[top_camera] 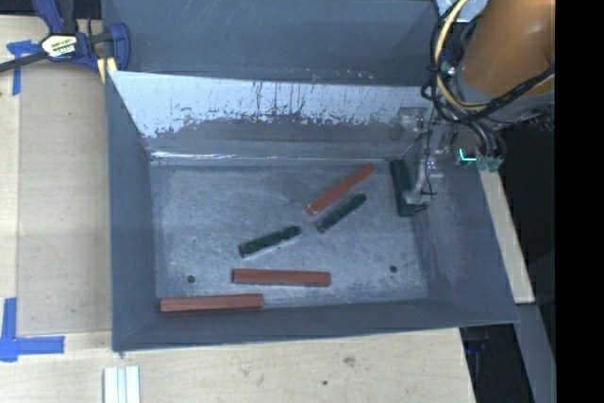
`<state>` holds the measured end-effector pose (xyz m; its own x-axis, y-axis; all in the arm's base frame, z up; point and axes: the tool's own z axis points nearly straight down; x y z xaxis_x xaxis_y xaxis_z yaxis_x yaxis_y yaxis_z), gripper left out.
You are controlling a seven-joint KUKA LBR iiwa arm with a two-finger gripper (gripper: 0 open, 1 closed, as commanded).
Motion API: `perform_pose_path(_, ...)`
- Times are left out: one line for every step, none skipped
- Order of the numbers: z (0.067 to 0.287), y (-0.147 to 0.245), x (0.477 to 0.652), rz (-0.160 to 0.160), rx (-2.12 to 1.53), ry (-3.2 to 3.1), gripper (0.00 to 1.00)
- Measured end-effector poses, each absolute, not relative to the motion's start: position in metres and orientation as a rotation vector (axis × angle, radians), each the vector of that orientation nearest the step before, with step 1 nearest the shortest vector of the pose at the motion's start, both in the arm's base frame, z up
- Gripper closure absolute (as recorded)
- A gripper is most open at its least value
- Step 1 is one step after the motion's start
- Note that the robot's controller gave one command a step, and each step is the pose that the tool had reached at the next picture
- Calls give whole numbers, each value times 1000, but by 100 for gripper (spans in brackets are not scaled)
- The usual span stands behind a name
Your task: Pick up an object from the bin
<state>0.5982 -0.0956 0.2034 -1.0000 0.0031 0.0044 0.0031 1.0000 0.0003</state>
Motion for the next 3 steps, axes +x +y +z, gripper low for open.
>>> perform_pose_path(208, -95, 600, 1, -2, -3146, 0)
perform_pose_path(206, -95, 600, 2, 0, -3148, 0)
perform_pose_path(184, -106, 597, -4, -92, -3129, 0)
